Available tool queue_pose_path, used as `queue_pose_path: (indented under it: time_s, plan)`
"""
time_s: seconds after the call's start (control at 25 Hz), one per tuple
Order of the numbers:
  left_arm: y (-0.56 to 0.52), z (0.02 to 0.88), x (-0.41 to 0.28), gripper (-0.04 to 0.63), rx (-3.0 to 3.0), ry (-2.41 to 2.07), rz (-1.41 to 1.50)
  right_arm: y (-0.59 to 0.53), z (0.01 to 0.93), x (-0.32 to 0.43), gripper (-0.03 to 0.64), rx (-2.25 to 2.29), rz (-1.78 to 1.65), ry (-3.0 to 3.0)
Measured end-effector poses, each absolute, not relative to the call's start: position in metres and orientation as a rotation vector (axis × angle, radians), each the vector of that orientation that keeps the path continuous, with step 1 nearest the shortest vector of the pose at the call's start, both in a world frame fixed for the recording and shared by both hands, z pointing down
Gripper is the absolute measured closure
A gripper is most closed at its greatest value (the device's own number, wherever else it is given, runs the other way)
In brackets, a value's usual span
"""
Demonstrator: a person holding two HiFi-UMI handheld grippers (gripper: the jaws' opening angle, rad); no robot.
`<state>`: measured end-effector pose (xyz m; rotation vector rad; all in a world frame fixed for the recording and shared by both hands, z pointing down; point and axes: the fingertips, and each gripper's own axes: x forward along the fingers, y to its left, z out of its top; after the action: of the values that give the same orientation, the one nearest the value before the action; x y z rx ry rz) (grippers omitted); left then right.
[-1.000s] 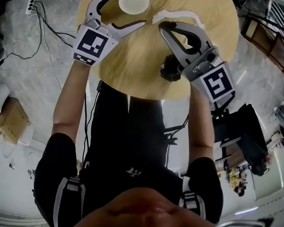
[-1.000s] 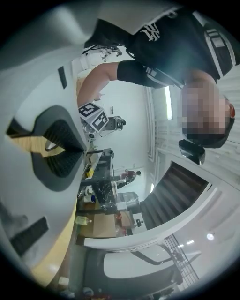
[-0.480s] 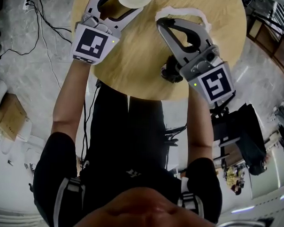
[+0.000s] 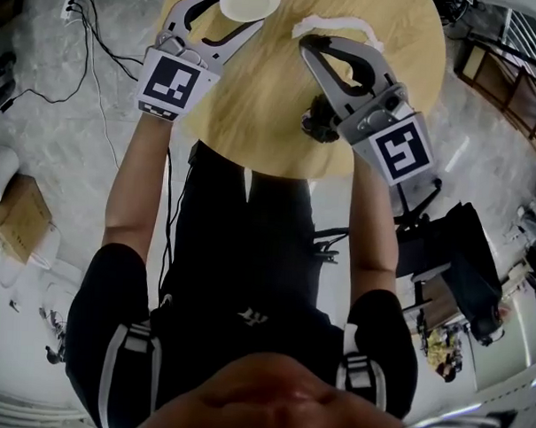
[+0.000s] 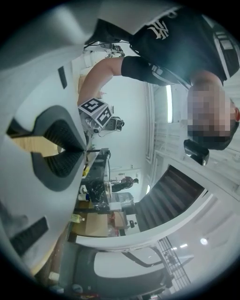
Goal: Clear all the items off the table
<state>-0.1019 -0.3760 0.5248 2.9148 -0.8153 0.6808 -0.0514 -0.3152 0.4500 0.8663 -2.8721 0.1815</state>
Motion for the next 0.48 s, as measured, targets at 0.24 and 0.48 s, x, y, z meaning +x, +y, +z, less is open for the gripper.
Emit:
queue_pose_path:
  time_s: [0.24, 0.48]
  plan:
    - [-0.36, 0.448, -0.119, 0.33, 2.891, -0.795, 0.676, -0.325, 0.365, -0.053, 0.612, 0.884, 0.079, -2.921]
    - [-0.389, 0.378, -0.156, 0.331, 2.902, -0.778, 0.662, -0.365, 0.292, -0.094, 0.612, 0.916, -0.028, -2.984]
